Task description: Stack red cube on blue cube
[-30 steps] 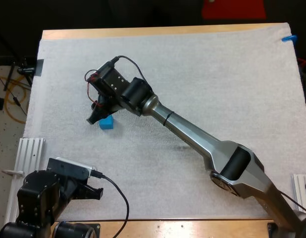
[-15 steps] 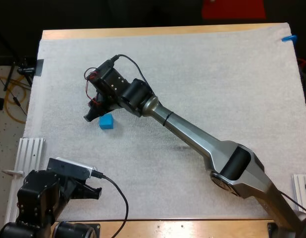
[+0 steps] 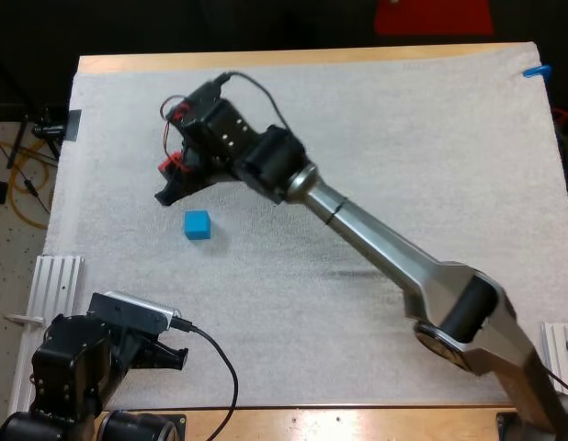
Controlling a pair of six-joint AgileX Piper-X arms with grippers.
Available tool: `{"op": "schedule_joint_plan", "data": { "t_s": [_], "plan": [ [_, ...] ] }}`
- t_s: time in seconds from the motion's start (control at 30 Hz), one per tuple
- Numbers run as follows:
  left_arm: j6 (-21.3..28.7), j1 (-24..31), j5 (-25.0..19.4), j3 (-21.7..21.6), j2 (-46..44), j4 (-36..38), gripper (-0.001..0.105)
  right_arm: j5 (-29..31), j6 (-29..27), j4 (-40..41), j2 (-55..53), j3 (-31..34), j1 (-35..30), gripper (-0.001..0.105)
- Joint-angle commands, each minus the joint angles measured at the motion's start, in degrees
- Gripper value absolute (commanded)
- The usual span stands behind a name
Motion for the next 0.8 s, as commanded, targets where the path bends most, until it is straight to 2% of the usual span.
{"op": "schedule_joint_plan", "data": {
  "t_s": [0.0,0.27,0.5,0.6,0.7,0.77],
  "plan": [
    [0.7,0.1,-0.9,-0.4,-0.3,-0.7,0.035,-1.2,-1.4,0.2,-3.2,-0.4,-0.2,0.038],
    [1.2,0.1,-0.9,-0.4,-0.3,-1.1,0.035,3.2,-4.9,3.1,-13.1,-0.1,-0.5,0.038],
    [2.4,0.1,-0.9,-0.4,-0.3,-2.7,0.035,2.7,-5.3,1.7,-18.3,1.8,-3.0,0.038],
    [2.8,0.1,-0.9,-0.4,-0.3,-3.4,0.035,1.3,-3.6,-2.6,-20.1,7.7,-4.6,0.038],
    [2.8,0.1,-0.9,-0.4,-0.3,-3.7,0.035,-0.4,-1.4,-11.6,-22.0,16.6,-5.8,0.038],
    [2.8,0.1,-0.9,-0.4,-0.3,-3.9,0.035,-0.3,-1.4,-20.4,-23.5,23.9,-5.9,0.038]
  ]
}}
